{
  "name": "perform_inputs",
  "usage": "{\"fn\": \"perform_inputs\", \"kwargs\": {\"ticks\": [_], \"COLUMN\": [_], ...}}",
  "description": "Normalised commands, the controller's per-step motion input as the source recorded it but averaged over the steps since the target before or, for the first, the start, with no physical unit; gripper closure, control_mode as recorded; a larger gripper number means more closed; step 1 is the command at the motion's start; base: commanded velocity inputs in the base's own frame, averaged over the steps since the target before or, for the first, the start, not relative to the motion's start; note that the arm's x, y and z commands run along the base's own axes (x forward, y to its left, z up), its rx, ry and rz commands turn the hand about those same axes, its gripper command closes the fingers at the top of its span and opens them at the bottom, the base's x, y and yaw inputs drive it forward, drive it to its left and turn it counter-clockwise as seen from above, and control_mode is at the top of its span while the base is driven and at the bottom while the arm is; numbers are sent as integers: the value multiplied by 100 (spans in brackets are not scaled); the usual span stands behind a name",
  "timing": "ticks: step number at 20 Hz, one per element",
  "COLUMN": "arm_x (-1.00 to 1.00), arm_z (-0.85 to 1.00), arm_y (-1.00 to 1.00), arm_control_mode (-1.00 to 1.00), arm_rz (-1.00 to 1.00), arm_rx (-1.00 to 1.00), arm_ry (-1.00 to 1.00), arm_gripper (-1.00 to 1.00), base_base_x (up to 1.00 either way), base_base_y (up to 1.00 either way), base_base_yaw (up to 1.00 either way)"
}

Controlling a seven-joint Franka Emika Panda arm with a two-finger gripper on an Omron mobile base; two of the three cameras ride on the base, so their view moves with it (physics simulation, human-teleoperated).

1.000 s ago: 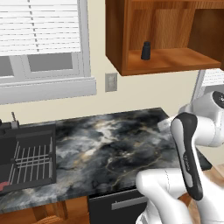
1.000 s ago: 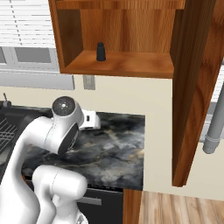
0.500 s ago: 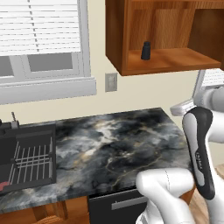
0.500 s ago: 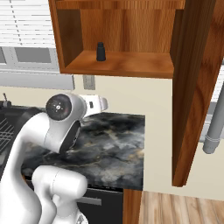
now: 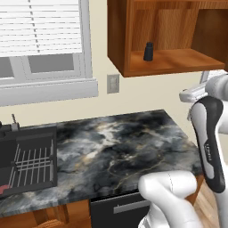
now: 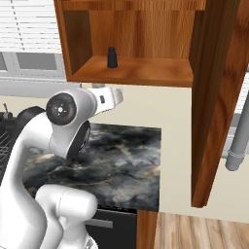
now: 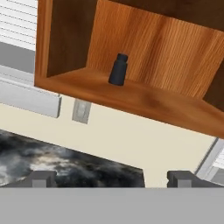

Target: Collect the paprika, ketchup, and shaker from the cabinet and place them next to the stove.

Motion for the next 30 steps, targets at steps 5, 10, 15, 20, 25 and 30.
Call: {"fn": "perform_inputs", "kwargs": {"ticks": [5,10,15,20,25,30], "arm_x": [0,0,1,15,29,32], "arm_z": [57,43,25,8,2,0], "arm_y": [-20,-17,-4,0,0,1], "arm_control_mode": [-100,-100,-100,-100,-100,-100], "arm_rz": [0,0,0,0,0,0], "arm_rx": [0,0,0,0,0,1], "arm_ry": [0,-4,-12,-16,-15,-9], "arm_gripper": [-100,-100,-100,-100,-100,-100], "base_base_x": [0,0,0,0,0,0], "base_base_y": [0,0,0,0,0,0], "base_base_yaw": [0,0,0,0,0,0]}}
